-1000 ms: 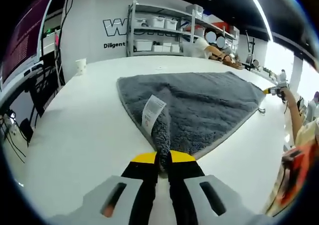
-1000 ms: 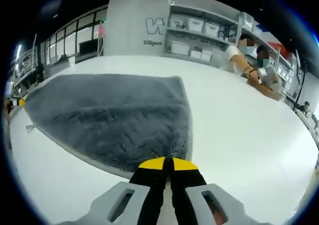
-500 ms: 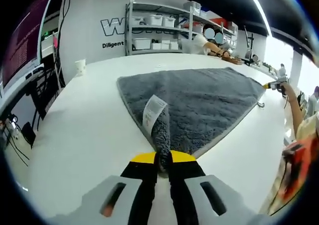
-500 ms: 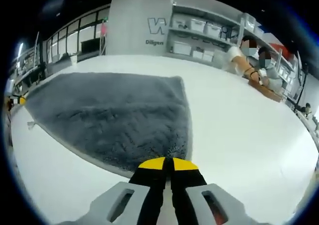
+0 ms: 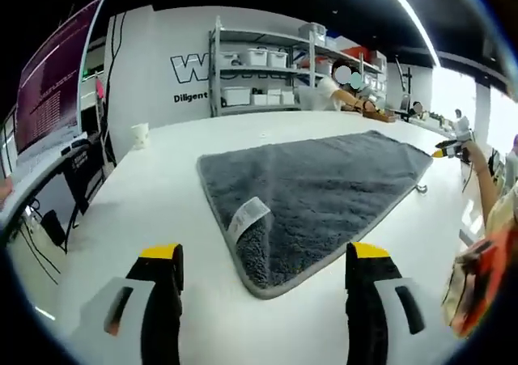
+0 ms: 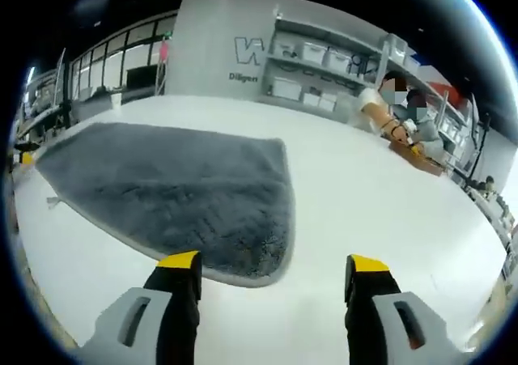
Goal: Open the folded towel by lifting each exposed corner and separating the folded layers until the towel lies flat within the target outline without major curled edges
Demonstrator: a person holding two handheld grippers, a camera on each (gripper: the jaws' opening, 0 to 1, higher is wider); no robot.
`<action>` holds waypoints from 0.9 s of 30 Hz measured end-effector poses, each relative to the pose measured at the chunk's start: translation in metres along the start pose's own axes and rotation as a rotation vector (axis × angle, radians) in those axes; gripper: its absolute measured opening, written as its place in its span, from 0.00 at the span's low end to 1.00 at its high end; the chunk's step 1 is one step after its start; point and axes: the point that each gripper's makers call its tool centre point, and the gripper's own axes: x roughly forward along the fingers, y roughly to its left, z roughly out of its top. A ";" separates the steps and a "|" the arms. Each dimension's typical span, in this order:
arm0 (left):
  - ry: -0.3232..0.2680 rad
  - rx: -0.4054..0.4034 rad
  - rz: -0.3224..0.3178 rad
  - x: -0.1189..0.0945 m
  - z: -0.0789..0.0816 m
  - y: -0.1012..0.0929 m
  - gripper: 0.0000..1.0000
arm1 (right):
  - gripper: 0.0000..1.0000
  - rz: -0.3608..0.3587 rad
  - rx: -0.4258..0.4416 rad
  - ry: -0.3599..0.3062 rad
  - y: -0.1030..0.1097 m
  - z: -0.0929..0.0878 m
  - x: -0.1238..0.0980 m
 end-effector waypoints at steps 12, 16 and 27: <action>-0.060 0.009 -0.036 0.001 0.012 -0.013 1.00 | 0.99 0.110 -0.085 -0.035 0.053 0.016 -0.021; -0.062 0.010 -0.030 0.001 0.013 -0.012 1.00 | 0.99 0.144 -0.108 -0.058 0.069 0.022 -0.027; -0.061 0.013 -0.011 -0.002 0.012 -0.009 1.00 | 0.99 0.173 -0.117 -0.070 0.080 0.026 -0.027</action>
